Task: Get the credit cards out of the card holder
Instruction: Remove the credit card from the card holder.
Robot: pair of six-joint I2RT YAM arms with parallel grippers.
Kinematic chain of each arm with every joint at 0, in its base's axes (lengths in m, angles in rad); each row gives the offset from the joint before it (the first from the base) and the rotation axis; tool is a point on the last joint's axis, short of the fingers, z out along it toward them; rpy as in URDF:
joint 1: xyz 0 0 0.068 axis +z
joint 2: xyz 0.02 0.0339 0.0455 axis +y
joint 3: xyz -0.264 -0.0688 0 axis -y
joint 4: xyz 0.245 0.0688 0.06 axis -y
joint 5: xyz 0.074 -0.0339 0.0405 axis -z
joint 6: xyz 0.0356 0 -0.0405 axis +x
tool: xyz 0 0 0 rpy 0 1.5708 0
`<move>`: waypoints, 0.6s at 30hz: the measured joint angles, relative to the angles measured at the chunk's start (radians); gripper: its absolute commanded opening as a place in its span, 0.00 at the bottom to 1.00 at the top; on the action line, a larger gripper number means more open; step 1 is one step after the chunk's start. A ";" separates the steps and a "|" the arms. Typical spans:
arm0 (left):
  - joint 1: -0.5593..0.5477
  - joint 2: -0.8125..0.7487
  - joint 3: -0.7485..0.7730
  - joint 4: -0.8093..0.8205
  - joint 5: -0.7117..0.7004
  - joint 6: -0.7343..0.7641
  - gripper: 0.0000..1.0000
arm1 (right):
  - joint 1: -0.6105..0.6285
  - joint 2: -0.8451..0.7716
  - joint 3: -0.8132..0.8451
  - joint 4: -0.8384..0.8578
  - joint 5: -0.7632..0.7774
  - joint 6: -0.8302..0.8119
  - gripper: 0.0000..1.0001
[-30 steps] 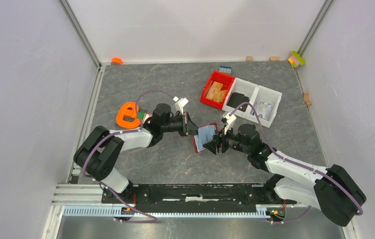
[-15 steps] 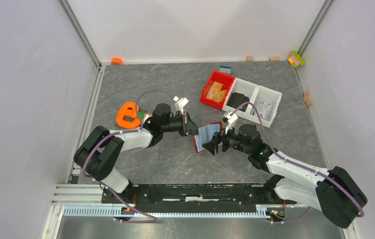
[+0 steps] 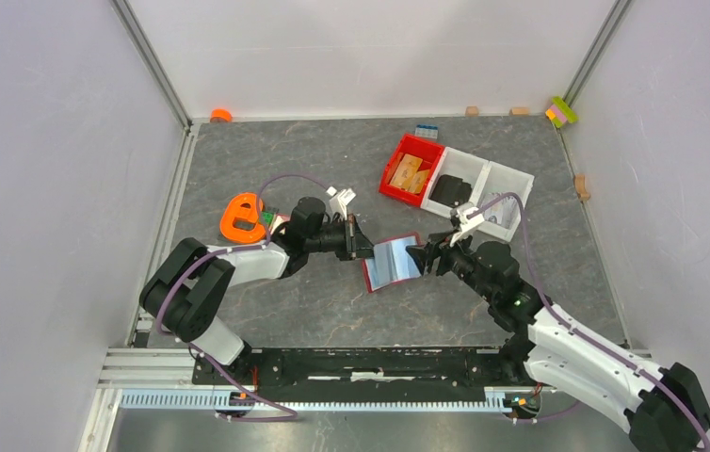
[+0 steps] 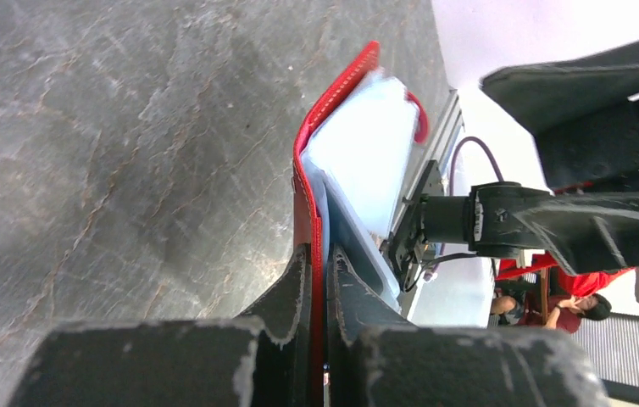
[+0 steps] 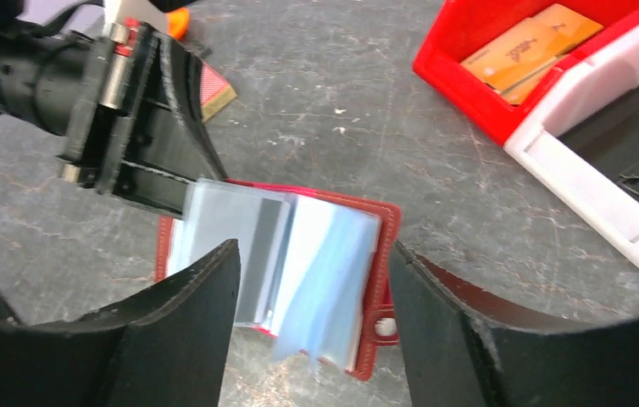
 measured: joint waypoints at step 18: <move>0.000 0.048 0.018 -0.094 -0.028 0.008 0.02 | 0.080 0.385 0.021 0.150 -0.294 0.018 0.85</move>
